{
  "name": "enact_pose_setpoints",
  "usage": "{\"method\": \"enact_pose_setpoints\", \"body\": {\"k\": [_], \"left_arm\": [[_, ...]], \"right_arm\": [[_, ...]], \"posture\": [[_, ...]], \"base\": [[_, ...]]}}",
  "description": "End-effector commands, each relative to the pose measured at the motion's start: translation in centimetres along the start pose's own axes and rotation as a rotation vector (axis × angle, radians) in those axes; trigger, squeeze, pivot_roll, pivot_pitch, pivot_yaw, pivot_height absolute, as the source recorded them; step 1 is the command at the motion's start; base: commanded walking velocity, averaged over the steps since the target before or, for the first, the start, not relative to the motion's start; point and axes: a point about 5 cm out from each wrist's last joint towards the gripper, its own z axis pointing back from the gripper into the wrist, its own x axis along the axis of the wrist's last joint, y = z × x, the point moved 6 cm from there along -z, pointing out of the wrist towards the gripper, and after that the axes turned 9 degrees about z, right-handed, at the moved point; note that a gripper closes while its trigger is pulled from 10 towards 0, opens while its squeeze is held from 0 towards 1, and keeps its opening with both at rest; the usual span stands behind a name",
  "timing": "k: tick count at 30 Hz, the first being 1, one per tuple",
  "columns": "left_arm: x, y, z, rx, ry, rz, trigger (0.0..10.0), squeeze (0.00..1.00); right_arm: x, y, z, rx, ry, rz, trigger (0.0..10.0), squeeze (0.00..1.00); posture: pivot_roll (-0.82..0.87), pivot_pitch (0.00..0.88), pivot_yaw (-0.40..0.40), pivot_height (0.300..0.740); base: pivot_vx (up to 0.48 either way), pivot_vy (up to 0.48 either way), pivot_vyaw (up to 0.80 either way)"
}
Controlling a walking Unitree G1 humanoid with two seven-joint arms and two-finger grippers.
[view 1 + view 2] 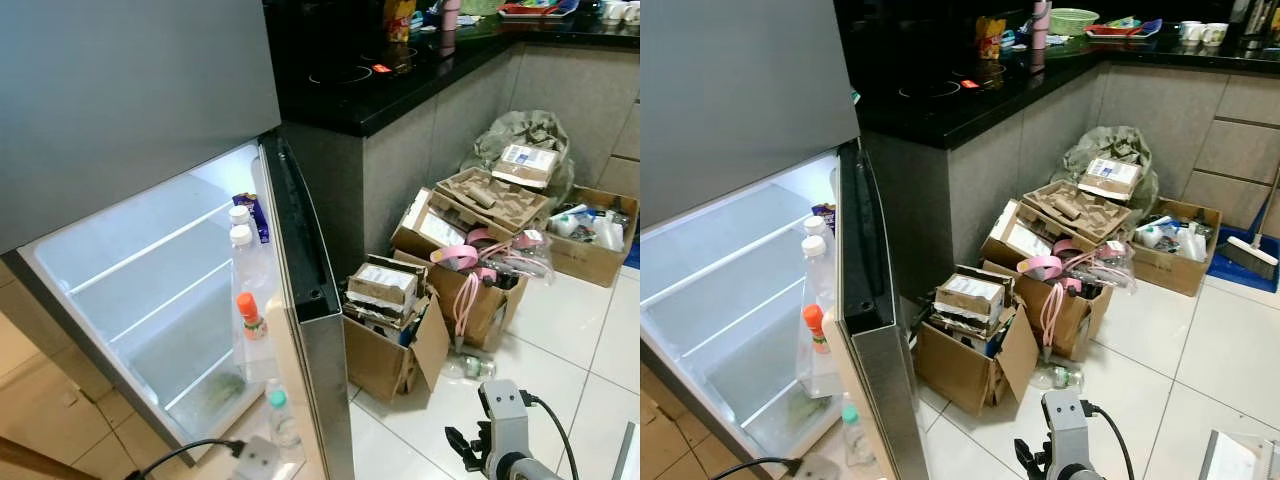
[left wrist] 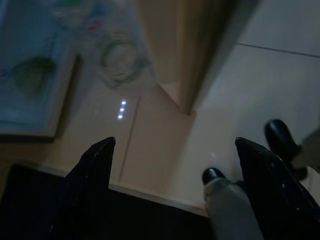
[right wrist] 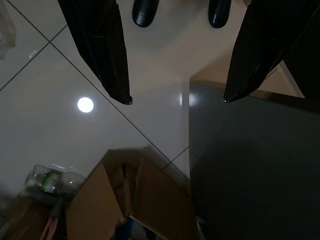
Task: Restocking fridge
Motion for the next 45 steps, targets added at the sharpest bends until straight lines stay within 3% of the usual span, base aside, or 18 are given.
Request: {"method": "enact_pose_setpoints", "body": {"k": [1, 3, 5, 6, 7, 13, 18, 21, 27, 45], "left_arm": [[-0.7, -0.5, 0.2, -0.032, 0.021, -0.026, 10.0, 0.0], [-0.5, -0.2, 0.1, -0.008, 0.014, -0.023, 10.0, 0.0], [-0.3, 1.8, 0.3, 0.118, -0.002, 0.013, 10.0, 0.0], [-0.3, 1.8, 0.3, 0.118, -0.002, 0.013, 10.0, 0.0], [-0.1, 2.7, 0.5, 0.178, -0.012, 0.033, 10.0, 0.0], [1.4, 4.1, 1.0, 0.168, -0.094, 0.093, 10.0, 0.0], [1.6, 4.1, 1.2, 0.158, -0.109, 0.088, 10.0, 0.0], [1.3, 3.5, 1.2, 0.154, -0.114, 0.114, 10.0, 0.0], [1.4, 3.1, 1.2, 0.152, -0.122, 0.112, 10.0, 0.0], [3.5, 1.1, 0.6, 0.072, -0.168, 0.075, 10.0, 0.0]], "right_arm": [[-0.4, 0.7, 0.0, 0.02, 0.002, -0.016, 10.0, 0.0], [0.6, 1.2, -0.4, 0.032, -0.028, -0.021, 10.0, 0.0], [2.7, 1.9, -1.1, 0.028, -0.077, -0.002, 10.0, 0.0], [2.7, 1.9, -1.1, 0.028, -0.077, -0.002, 10.0, 0.0], [3.6, 2.1, -1.4, 0.024, -0.089, 0.013, 10.0, 0.0], [5.6, 2.5, -2.0, 0.044, -0.124, 0.011, 10.0, 0.0], [4.1, 2.4, -1.8, 0.046, -0.073, 0.02, 10.0, 0.0], [1.1, 2.0, -1.0, 0.027, -0.001, 0.004, 10.0, 0.0], [0.2, 1.9, -0.7, 0.019, 0.018, -0.003, 10.0, 0.0], [-1.8, 1.0, 0.2, -0.02, 0.046, -0.049, 10.0, 0.0]], "posture": [[0.05, 0.098, 0.066, 0.692], [0.05, 0.098, 0.072, 0.692], [0.05, 0.096, 0.07, 0.692], [0.05, 0.096, 0.07, 0.692], [0.05, 0.095, 0.067, 0.692], [0.06, 0.092, 0.058, 0.692], [0.06, 0.092, 0.06, 0.692], [0.05, 0.09, 0.064, 0.692], [0.05, 0.087, 0.066, 0.692], [0.04, 0.071, 0.087, 0.692]], "base": [[0.0, 0.0, 0.0], [0.0, 0.0, 0.0], [0.0, 0.0, 0.0], [0.0, 0.0, 0.0], [0.0, 0.0, 0.0], [0.0, 0.0, 0.0], [0.0, 0.0, 0.0], [0.0, 0.32, 0.0], [0.0, 0.469, 0.0], [0.0, 0.0, 0.0]]}}
